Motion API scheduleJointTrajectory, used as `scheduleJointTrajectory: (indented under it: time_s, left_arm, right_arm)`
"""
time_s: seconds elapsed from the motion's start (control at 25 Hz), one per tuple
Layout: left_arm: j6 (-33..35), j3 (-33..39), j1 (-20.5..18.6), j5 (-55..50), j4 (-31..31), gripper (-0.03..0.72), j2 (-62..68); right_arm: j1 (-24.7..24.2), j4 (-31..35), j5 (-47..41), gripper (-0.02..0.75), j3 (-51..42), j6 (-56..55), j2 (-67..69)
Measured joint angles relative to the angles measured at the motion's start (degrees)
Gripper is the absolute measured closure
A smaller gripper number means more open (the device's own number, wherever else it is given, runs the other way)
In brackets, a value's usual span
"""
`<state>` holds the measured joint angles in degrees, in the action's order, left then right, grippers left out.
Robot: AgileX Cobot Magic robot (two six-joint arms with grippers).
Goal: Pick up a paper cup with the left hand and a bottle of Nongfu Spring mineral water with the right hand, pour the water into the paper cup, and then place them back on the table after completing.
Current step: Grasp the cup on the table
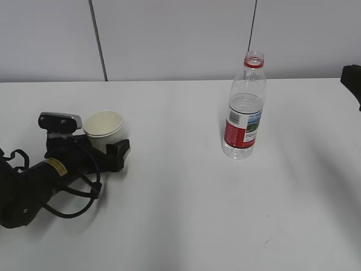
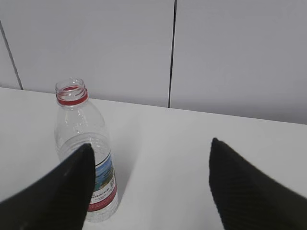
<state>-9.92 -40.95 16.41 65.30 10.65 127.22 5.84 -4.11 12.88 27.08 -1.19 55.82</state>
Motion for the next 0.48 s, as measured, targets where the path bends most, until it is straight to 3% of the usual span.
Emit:
scheduleJointTrajectory:
  time_s: [0.16,0.36,0.48]
  left_arm:
    - [0.0,0.0,0.0,0.0,0.0,0.134,0.0]
    - [0.0,0.0,0.0,0.1,0.0,0.26,0.0]
    - [0.0,0.0,0.0,0.1,0.0,0.289,0.0]
  right_arm:
    - [0.0,0.0,0.1,0.189,0.0,0.0,0.0]
    - [0.0,0.0,0.1,0.189,0.0,0.0,0.0]
    - [0.0,0.0,0.1,0.189,0.0,0.0,0.7]
